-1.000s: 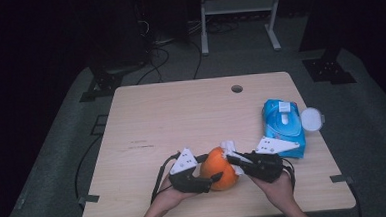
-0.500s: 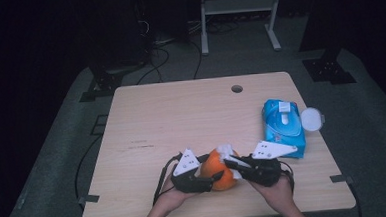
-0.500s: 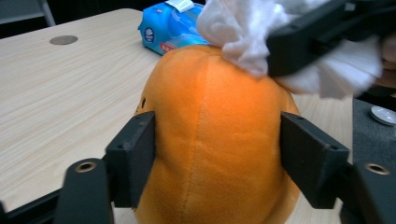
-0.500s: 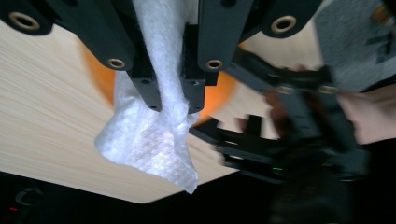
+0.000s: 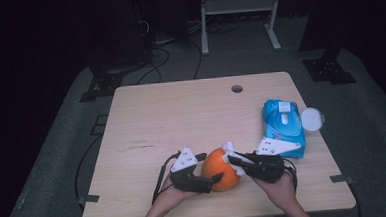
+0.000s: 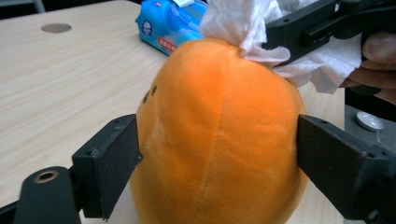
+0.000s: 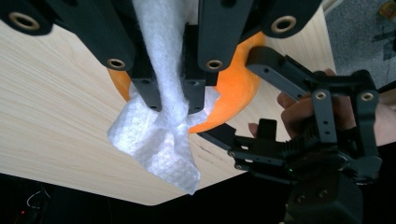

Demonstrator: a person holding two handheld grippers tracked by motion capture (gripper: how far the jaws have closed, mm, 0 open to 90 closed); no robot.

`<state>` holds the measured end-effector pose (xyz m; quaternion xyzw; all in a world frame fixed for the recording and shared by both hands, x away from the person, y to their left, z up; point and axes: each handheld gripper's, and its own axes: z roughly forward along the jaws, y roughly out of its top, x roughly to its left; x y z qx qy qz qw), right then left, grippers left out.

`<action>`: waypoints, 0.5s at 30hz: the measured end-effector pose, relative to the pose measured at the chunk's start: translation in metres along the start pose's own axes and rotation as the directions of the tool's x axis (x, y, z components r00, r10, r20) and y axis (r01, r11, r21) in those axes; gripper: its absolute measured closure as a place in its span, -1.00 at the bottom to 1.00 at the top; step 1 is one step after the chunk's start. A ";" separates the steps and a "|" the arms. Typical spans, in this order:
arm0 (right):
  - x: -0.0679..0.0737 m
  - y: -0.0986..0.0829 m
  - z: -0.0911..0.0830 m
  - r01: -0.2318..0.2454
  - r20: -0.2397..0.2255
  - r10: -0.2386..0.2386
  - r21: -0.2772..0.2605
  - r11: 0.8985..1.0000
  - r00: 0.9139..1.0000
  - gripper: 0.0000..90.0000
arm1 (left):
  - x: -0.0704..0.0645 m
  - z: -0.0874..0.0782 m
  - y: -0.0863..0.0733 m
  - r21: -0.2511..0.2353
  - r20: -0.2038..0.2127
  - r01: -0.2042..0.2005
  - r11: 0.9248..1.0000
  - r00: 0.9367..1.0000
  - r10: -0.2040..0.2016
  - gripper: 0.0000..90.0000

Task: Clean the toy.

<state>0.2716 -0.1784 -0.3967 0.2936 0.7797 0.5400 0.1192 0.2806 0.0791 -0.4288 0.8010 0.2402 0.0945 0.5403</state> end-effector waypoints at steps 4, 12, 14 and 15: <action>0.000 -0.001 0.000 -0.003 -0.002 0.003 0.001 1.000 1.000 0.79 | -0.004 0.000 0.000 0.011 -0.013 -0.034 0.999 0.999 0.034 -0.33; 0.016 0.007 0.000 0.050 -0.024 -0.050 -0.004 0.999 0.998 0.79 | -0.005 -0.006 0.005 0.004 -0.037 -0.053 0.999 0.998 0.054 -0.12; 0.009 0.007 -0.001 0.031 -0.014 -0.031 -0.006 1.000 0.999 0.79 | -0.004 -0.008 0.006 -0.005 -0.048 -0.047 0.999 0.998 0.046 -0.11; 0.005 0.005 -0.002 0.017 -0.004 -0.017 -0.005 1.000 1.000 0.79 | -0.003 -0.009 0.006 -0.005 -0.056 -0.047 0.999 0.997 0.047 -0.11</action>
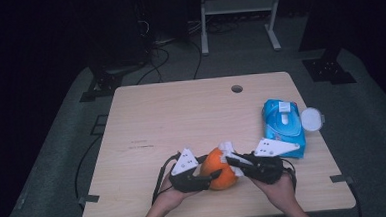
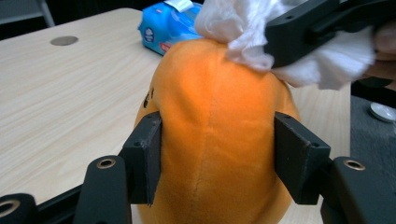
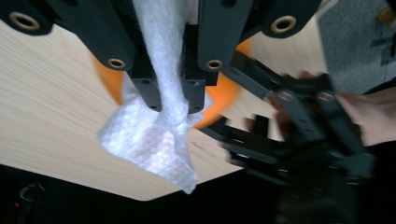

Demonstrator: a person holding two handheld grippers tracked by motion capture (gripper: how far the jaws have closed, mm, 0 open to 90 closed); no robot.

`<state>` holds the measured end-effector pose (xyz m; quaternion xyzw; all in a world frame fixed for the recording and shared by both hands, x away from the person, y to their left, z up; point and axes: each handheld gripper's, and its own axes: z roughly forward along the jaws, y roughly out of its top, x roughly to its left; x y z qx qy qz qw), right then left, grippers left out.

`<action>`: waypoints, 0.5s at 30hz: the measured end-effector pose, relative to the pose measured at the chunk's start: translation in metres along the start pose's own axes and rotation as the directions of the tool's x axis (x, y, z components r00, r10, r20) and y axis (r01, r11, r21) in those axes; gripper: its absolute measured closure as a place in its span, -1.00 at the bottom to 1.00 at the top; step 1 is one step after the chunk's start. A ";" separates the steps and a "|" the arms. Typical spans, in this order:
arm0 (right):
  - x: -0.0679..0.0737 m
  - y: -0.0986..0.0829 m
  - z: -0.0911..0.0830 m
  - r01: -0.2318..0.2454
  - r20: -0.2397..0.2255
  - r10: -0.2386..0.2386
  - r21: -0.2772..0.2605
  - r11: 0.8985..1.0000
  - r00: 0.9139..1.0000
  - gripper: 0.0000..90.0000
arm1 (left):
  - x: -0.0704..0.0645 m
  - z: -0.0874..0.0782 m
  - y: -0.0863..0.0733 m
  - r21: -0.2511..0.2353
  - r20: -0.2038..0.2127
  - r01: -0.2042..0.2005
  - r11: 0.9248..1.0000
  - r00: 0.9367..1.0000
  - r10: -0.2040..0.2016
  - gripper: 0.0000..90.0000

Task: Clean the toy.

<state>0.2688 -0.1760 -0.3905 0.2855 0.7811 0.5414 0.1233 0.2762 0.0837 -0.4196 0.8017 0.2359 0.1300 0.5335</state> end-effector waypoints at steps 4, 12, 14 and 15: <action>-0.006 -0.005 -0.002 -0.035 -0.008 0.035 0.008 0.999 0.999 0.79 | 0.003 0.000 -0.001 -0.005 -0.002 0.020 1.000 1.000 -0.020 -0.11; -0.001 -0.002 0.002 -0.014 -0.017 0.014 0.013 1.000 1.000 0.79 | 0.000 0.001 -0.003 0.004 -0.007 0.013 1.000 1.000 -0.013 -0.13; -0.009 -0.006 0.001 -0.032 0.007 0.032 0.018 0.999 0.999 0.79 | 0.001 0.001 -0.003 0.002 -0.004 0.012 1.000 1.000 -0.012 -0.13; -0.011 -0.007 0.000 -0.041 0.006 0.041 0.018 0.999 0.999 0.79 | 0.001 0.002 -0.003 0.001 0.000 0.010 1.000 1.000 -0.010 -0.14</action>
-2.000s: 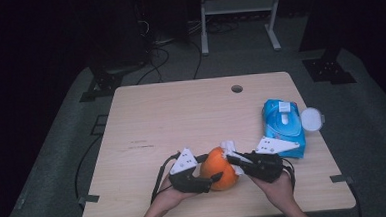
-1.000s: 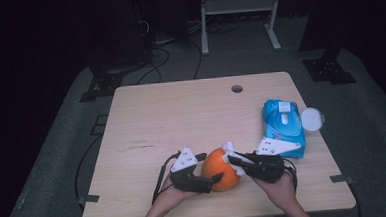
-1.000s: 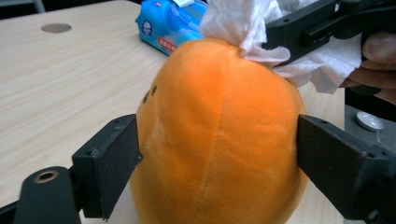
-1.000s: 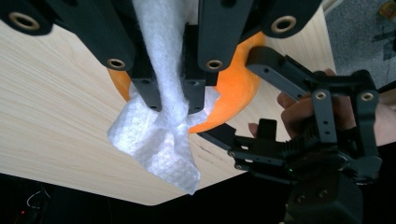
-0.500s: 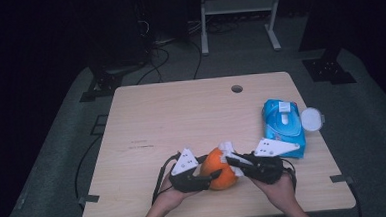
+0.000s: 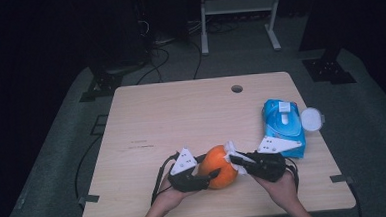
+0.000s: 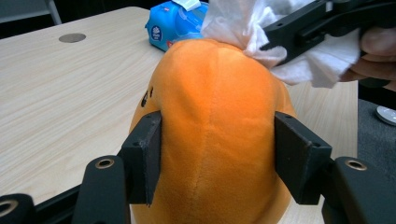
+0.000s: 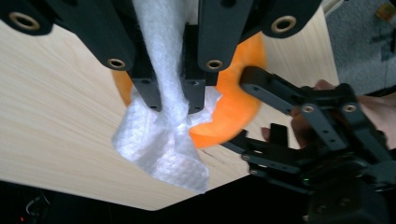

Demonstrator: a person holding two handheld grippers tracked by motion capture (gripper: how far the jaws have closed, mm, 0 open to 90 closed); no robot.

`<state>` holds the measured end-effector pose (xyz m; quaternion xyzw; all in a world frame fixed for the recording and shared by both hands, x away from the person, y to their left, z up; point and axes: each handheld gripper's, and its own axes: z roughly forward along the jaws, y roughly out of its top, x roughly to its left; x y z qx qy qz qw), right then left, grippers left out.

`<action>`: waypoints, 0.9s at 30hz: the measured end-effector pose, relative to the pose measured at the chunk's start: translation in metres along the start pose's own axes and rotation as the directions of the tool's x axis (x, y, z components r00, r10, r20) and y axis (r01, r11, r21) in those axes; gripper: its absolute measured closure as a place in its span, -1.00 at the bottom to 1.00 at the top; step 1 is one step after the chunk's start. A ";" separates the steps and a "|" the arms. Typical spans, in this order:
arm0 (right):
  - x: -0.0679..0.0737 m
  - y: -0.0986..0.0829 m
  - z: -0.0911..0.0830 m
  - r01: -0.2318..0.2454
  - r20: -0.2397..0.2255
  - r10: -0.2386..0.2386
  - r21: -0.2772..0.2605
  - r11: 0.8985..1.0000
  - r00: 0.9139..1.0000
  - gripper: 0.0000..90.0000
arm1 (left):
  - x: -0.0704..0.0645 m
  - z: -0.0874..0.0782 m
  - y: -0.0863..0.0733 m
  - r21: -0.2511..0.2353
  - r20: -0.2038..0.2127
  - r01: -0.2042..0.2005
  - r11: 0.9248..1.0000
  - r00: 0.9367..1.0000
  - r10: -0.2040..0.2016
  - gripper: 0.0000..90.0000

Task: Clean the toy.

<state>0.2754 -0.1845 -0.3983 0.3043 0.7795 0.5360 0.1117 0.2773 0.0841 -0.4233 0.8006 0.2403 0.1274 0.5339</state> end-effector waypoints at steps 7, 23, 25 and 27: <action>0.002 0.002 0.003 0.022 0.008 -0.023 0.015 1.000 1.000 0.74 | 0.000 0.001 -0.001 0.010 0.007 -0.005 1.000 1.000 0.005 -0.16; 0.000 0.002 0.008 0.002 -0.030 -0.002 0.016 1.000 1.000 0.64 | -0.010 0.006 -0.001 0.038 0.054 -0.065 0.997 0.997 0.063 -0.30; 0.001 0.001 0.009 0.021 -0.017 -0.021 0.020 1.000 1.000 0.73 | -0.004 0.006 0.001 0.023 0.039 -0.018 1.000 0.999 0.017 -0.53; -0.002 0.003 0.008 0.008 -0.021 -0.007 0.020 1.000 1.000 0.76 | -0.001 0.006 0.000 0.023 0.039 0.007 1.000 0.999 -0.008 -0.61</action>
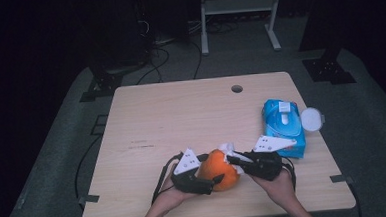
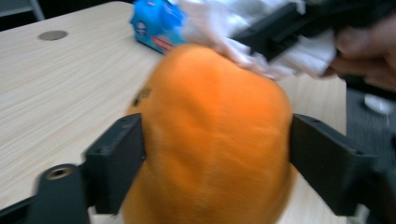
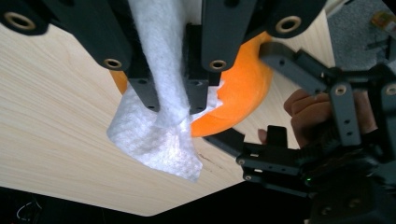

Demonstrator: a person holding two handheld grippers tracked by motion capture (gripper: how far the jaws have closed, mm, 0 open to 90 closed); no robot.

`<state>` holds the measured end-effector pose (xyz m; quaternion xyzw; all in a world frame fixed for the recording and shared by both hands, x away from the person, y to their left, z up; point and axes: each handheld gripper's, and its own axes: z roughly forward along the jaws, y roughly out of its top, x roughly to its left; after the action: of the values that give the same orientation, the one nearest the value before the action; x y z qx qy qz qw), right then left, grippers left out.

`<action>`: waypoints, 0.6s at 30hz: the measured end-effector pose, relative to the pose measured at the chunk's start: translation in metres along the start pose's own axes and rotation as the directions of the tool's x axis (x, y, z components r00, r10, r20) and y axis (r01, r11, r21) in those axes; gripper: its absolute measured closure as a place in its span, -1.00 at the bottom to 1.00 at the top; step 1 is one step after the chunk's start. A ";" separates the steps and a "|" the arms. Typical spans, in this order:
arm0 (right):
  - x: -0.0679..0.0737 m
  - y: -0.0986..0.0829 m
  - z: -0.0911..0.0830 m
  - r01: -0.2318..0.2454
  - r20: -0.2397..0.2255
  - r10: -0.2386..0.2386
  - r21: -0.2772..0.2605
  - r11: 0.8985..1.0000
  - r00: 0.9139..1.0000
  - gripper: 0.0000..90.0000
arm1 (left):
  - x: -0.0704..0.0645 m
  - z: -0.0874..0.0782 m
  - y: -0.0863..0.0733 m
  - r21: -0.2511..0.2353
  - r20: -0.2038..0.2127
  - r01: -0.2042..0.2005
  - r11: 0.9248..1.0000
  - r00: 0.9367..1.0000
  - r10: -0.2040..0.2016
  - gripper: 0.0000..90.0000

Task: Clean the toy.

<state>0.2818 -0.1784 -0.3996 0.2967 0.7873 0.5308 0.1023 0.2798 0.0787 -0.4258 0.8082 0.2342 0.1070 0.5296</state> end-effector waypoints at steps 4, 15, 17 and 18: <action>0.001 0.000 -0.007 -0.008 -0.015 0.008 0.007 1.000 1.000 0.78 | -0.006 0.003 -0.002 -0.011 -0.035 -0.040 0.999 0.999 0.040 -0.28; 0.001 0.001 -0.011 0.023 0.022 -0.023 0.029 0.999 0.999 0.79 | 0.005 -0.004 -0.003 -0.040 -0.045 0.042 0.998 0.998 -0.044 -0.14; 0.005 -0.002 -0.011 0.024 0.007 -0.024 0.031 0.999 1.000 0.79 | 0.003 -0.001 -0.003 -0.041 -0.040 0.039 0.998 0.998 -0.041 -0.14; 0.011 -0.001 -0.009 0.033 -0.009 -0.032 0.029 0.999 0.999 0.79 | 0.002 0.001 -0.003 -0.036 -0.030 0.031 0.999 0.999 -0.032 -0.13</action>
<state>0.2684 -0.1795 -0.3955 0.2830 0.8001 0.5187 0.1031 0.2811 0.0800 -0.4285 0.7930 0.2532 0.1153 0.5420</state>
